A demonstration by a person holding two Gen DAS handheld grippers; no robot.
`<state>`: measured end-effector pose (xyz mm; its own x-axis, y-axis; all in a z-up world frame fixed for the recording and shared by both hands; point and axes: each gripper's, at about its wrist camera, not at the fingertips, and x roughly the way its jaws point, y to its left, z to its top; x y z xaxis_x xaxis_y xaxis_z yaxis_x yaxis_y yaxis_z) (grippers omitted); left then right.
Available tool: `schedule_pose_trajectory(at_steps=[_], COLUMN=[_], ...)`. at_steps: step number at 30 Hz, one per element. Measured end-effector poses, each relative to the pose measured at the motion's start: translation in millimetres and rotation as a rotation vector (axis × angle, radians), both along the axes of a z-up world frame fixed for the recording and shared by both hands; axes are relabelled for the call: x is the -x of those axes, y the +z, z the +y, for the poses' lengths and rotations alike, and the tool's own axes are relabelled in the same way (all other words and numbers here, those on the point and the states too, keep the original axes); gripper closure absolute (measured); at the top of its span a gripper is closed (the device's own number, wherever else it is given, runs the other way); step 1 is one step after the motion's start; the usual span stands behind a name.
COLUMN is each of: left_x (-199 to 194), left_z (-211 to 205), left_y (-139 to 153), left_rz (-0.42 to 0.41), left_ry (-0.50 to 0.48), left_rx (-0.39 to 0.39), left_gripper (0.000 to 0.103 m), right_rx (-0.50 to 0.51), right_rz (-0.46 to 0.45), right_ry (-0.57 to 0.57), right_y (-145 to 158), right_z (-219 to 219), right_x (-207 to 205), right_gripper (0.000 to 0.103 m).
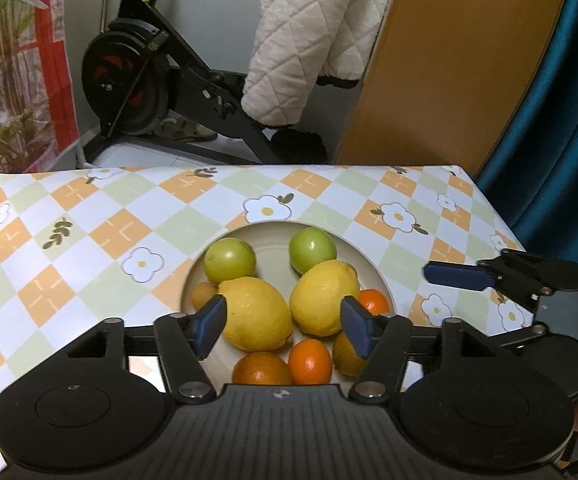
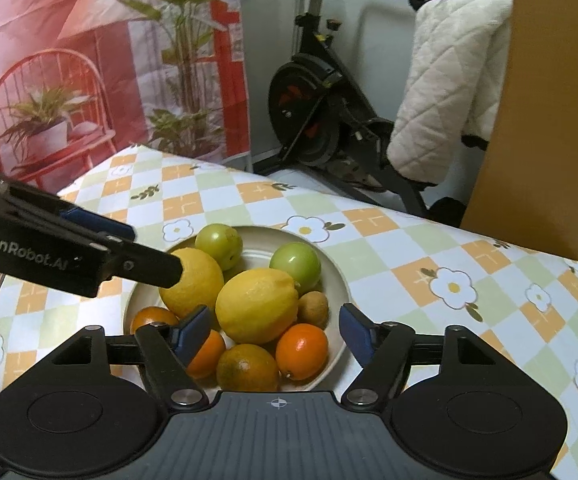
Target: Organize fruits
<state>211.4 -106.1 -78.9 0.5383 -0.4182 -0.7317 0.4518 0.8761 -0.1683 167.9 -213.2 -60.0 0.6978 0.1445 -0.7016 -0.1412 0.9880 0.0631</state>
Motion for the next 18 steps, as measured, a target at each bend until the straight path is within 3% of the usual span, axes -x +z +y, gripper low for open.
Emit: schedule_pose_trajectory(at_steps=[18], left_x=[33.1], left_z=[16.0], left_y=[34.5], left_rz=[-0.13], left_ry=[0.086], left_rx=[-0.062], left_gripper=[0.02], right_rx=[-0.04], right_rz=[-0.069], right_ry=[-0.116], right_y=[37.8], right_z=[3.4], right_x=[36.3], right_gripper=[0.003])
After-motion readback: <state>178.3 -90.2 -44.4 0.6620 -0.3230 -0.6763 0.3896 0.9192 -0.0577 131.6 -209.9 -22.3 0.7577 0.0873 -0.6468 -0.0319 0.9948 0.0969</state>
